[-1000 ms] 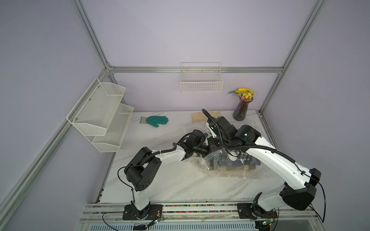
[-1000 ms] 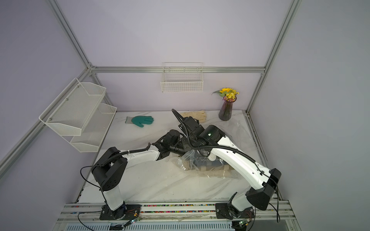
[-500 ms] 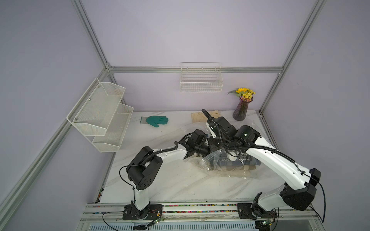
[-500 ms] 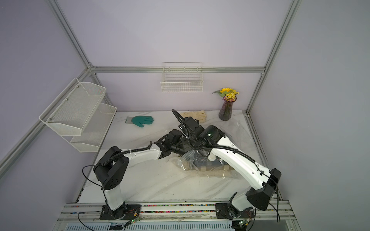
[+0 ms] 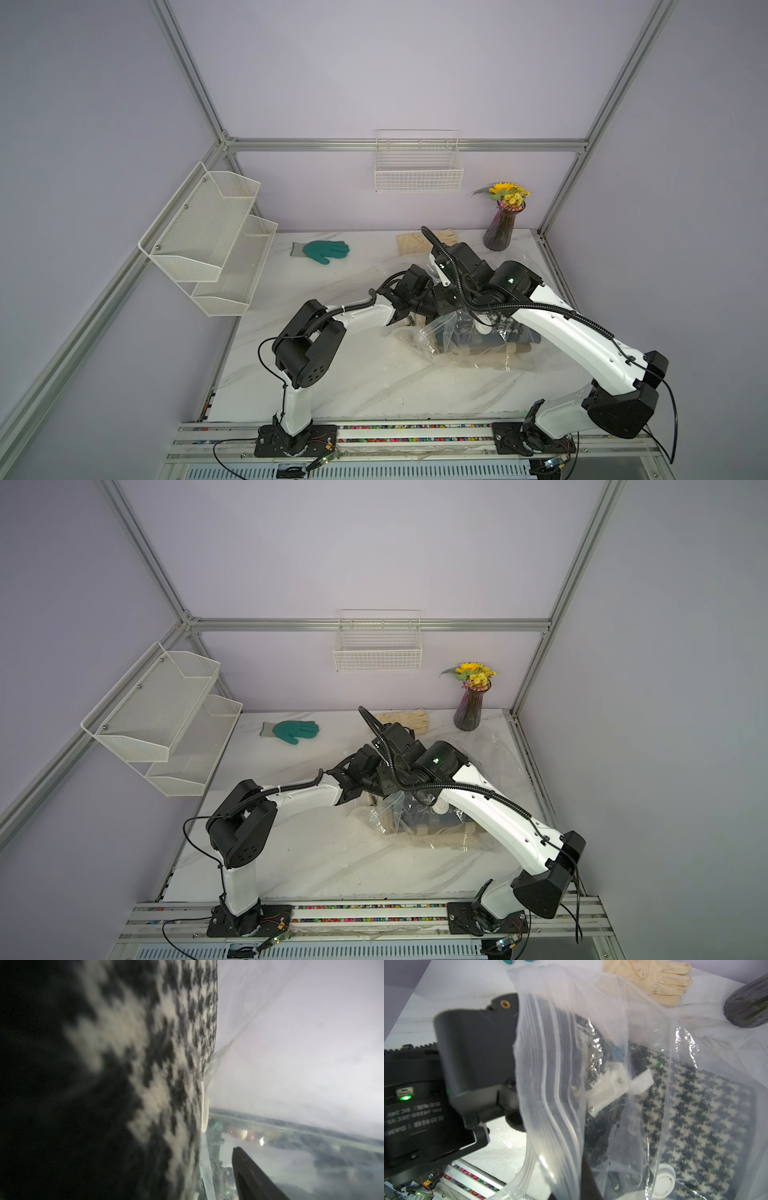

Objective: Take the scarf out of the vacuum bag
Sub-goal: Take out the scarf from the vacuum bag.

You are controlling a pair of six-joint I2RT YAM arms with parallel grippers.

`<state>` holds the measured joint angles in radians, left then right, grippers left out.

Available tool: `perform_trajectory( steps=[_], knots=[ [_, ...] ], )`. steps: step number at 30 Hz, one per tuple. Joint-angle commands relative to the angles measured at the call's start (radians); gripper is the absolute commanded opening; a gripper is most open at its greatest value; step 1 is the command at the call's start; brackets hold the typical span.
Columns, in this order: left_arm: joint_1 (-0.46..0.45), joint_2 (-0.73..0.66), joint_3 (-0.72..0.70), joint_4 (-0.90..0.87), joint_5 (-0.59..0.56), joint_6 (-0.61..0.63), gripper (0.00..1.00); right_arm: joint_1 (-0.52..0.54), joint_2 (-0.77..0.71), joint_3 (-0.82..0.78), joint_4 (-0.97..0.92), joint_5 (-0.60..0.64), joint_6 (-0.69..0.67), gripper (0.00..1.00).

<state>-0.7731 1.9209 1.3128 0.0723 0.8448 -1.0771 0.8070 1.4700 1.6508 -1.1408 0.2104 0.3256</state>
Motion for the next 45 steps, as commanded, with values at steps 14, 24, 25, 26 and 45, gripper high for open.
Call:
perform_trajectory(
  steps=[14,24,25,26,45],
  knots=[
    [-0.002,-0.007,0.012,-0.063,-0.052,0.059,0.72,-0.014,-0.036,-0.005,0.007,-0.003,-0.021,0.07],
    [0.000,-0.016,-0.028,-0.089,-0.036,0.057,0.78,-0.021,-0.042,-0.017,0.015,-0.007,-0.031,0.07],
    [0.000,-0.016,-0.031,-0.087,-0.036,0.055,0.79,-0.021,-0.043,-0.018,0.016,-0.008,-0.032,0.07],
    [-0.001,-0.018,-0.036,-0.078,-0.036,0.051,0.81,-0.022,-0.043,-0.020,0.016,-0.008,-0.033,0.07],
    [0.015,0.031,0.032,-0.103,-0.101,0.047,0.73,-0.035,-0.053,-0.030,0.027,-0.025,-0.043,0.07]
  ],
)
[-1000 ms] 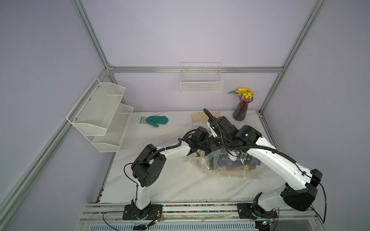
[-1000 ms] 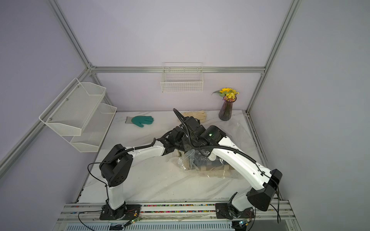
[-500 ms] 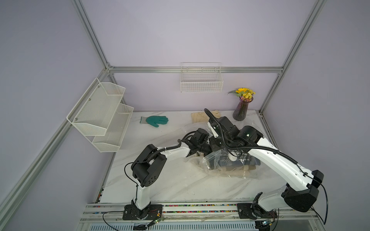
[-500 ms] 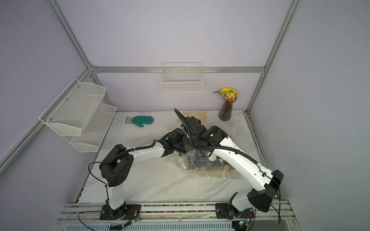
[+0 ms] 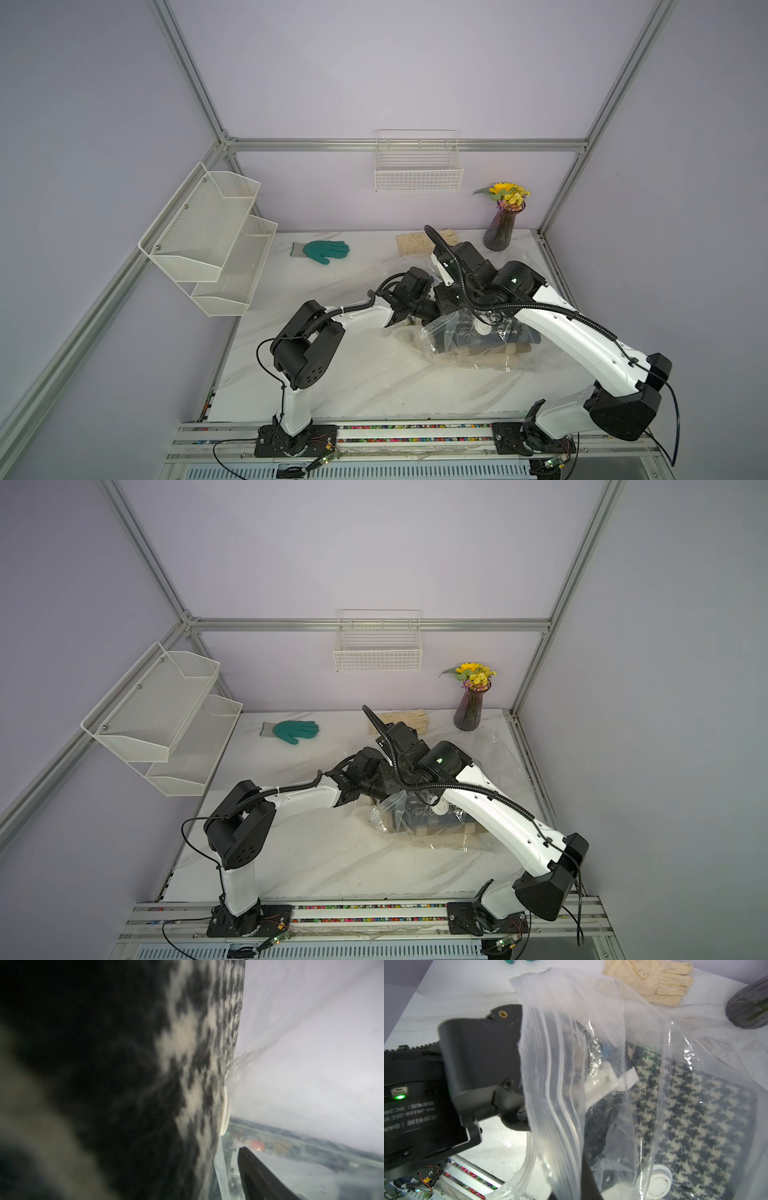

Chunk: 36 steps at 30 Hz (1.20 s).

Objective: Take the scarf out of the vacuum bag
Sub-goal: Take out the scarf from the vacuum bag.

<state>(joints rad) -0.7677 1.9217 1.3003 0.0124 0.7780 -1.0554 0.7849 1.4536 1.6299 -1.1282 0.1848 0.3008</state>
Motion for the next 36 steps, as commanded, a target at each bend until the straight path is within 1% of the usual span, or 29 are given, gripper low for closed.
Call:
perform_trajectory(
  steps=[1,2,4,5,9,12,17,19,22,25,26,31,36],
  knots=[
    [0.011,0.037,0.062,-0.051,-0.037,0.030,0.68,-0.013,-0.035,-0.009,0.014,0.001,-0.018,0.07],
    [0.010,0.043,0.080,-0.068,-0.040,0.038,0.64,-0.013,-0.035,-0.008,0.014,0.001,-0.018,0.07],
    [0.010,0.050,0.113,-0.103,-0.051,0.060,0.61,-0.013,-0.034,-0.008,0.014,-0.001,-0.020,0.07],
    [0.010,0.056,0.136,-0.120,-0.055,0.069,0.56,-0.015,-0.034,-0.008,0.015,-0.001,-0.020,0.07],
    [0.009,0.073,0.179,-0.139,-0.040,0.075,0.44,-0.016,-0.034,-0.014,0.020,-0.001,-0.024,0.07],
    [0.010,0.072,0.193,-0.147,-0.040,0.077,0.38,-0.018,-0.035,-0.019,0.025,-0.002,-0.028,0.07],
    [0.008,0.050,0.198,-0.149,-0.042,0.077,0.20,-0.026,-0.039,-0.022,0.027,-0.005,-0.032,0.07],
    [0.008,0.041,0.201,-0.147,-0.040,0.074,0.19,-0.028,-0.039,-0.019,0.028,-0.007,-0.034,0.07],
    [0.008,0.026,0.214,-0.146,-0.040,0.071,0.13,-0.029,-0.039,-0.014,0.028,-0.009,-0.035,0.07],
    [0.008,0.019,0.231,-0.148,-0.036,0.067,0.01,-0.033,-0.039,-0.007,0.027,-0.007,-0.034,0.07],
    [0.008,0.017,0.236,-0.149,-0.033,0.066,0.00,-0.033,-0.039,-0.004,0.028,-0.007,-0.034,0.07],
    [0.009,-0.001,0.262,-0.181,-0.033,0.075,0.00,-0.038,-0.039,-0.002,0.028,-0.008,-0.032,0.07],
    [0.015,-0.025,0.251,-0.200,-0.034,0.081,0.00,-0.045,-0.041,0.003,0.027,-0.004,-0.034,0.07]
  ],
)
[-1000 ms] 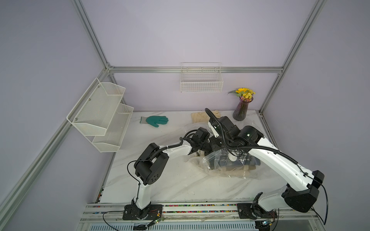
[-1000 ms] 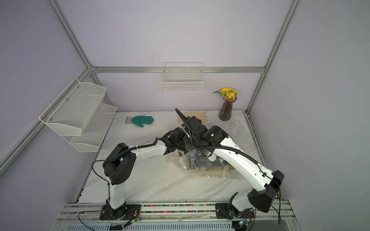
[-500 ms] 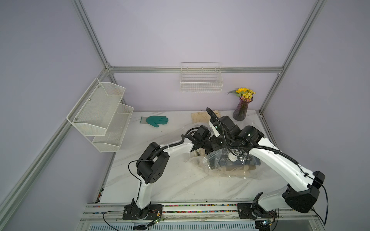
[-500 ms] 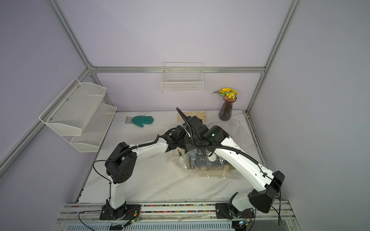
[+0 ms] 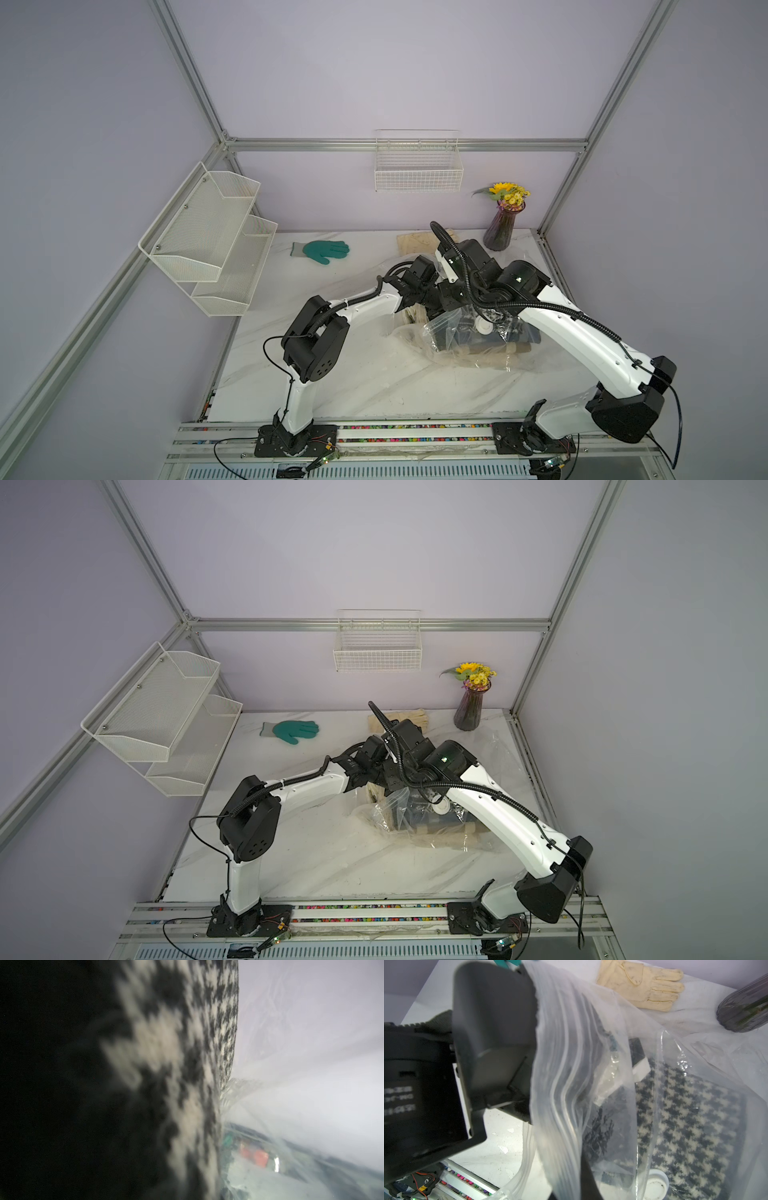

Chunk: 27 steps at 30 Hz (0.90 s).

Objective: Take the scarf out of the vacuum bag
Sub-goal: Take out the scarf from the vacuum bag.

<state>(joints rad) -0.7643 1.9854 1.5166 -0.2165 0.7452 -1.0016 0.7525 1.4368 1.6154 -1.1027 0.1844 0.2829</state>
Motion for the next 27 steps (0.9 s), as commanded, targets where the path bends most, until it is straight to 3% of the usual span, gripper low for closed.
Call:
perform_trajectory(
  steps=[1,15,27],
  knots=[
    [0.014,-0.096,0.031,0.030,-0.002,0.027,0.00,-0.013,-0.024,0.018,0.002,-0.003,-0.016,0.07],
    [0.066,-0.180,-0.035,-0.021,-0.002,0.070,0.00,-0.030,-0.026,0.011,0.007,-0.014,-0.019,0.07],
    [0.127,-0.232,-0.101,-0.199,-0.003,0.222,0.00,-0.035,-0.019,-0.012,0.028,-0.029,-0.026,0.07]
  ],
)
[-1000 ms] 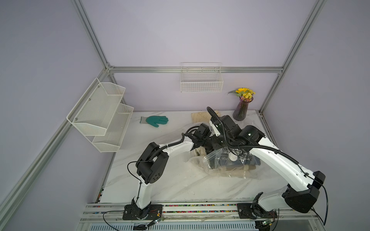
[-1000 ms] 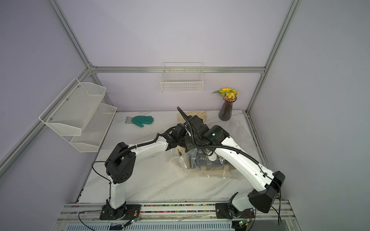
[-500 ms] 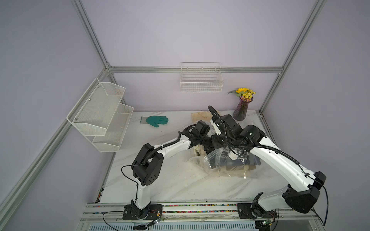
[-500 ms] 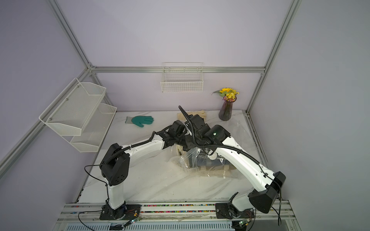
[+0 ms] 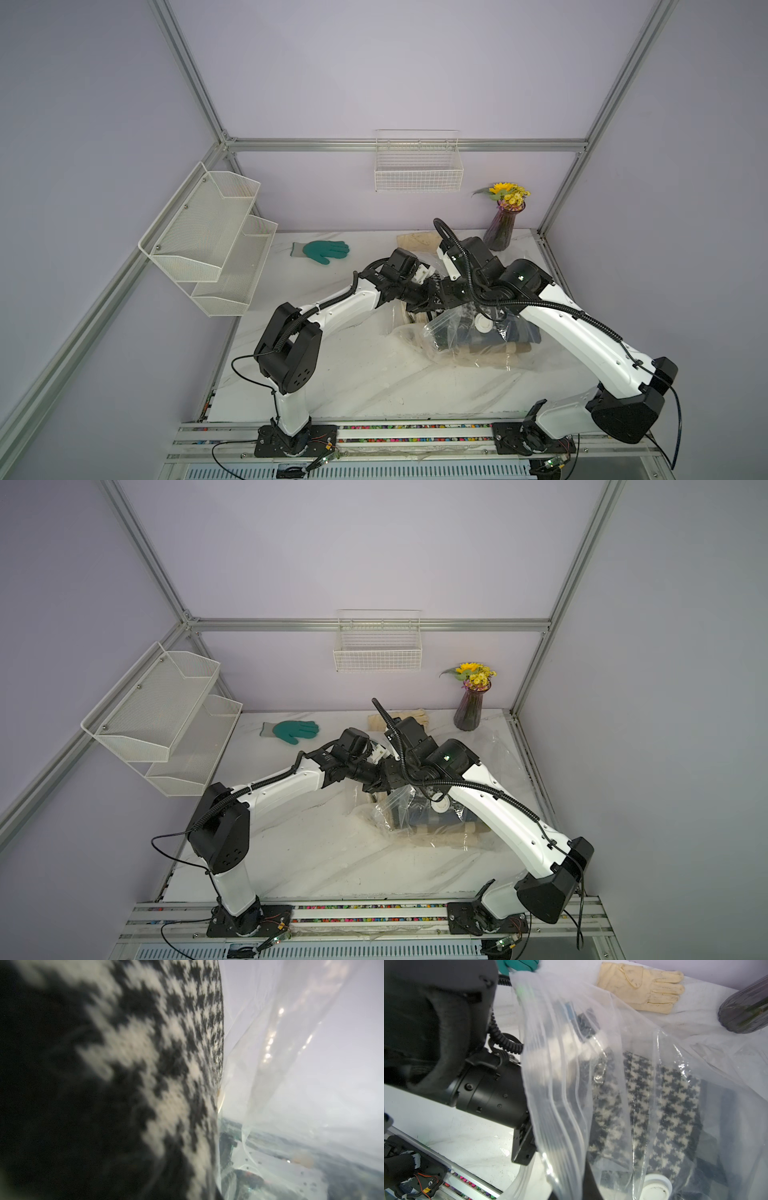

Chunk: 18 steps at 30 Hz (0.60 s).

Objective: Take the scarf out of the vacuum bag
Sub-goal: Take out the scarf from the vacuum bag.

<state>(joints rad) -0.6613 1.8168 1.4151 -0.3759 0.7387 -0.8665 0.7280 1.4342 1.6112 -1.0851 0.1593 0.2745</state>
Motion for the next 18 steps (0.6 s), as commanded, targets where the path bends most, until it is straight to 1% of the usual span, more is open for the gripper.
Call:
perform_trajectory(
  steps=[1,5,8,11,18],
  knots=[
    [0.029,-0.063,-0.001,-0.061,0.000,0.106,0.00,-0.010,-0.015,-0.007,0.013,-0.004,-0.018,0.07],
    [0.044,-0.076,-0.007,-0.148,-0.026,0.174,0.00,-0.012,-0.006,0.004,0.013,0.000,-0.031,0.07],
    [0.065,-0.093,-0.027,-0.184,-0.045,0.199,0.00,-0.011,0.003,-0.001,0.016,-0.009,-0.037,0.07],
    [0.084,-0.109,-0.035,-0.227,-0.068,0.231,0.00,-0.012,0.000,-0.023,0.032,-0.018,-0.039,0.07],
    [0.096,-0.134,-0.038,-0.346,-0.130,0.324,0.00,-0.012,-0.014,-0.083,0.078,-0.035,-0.037,0.06]
  ],
)
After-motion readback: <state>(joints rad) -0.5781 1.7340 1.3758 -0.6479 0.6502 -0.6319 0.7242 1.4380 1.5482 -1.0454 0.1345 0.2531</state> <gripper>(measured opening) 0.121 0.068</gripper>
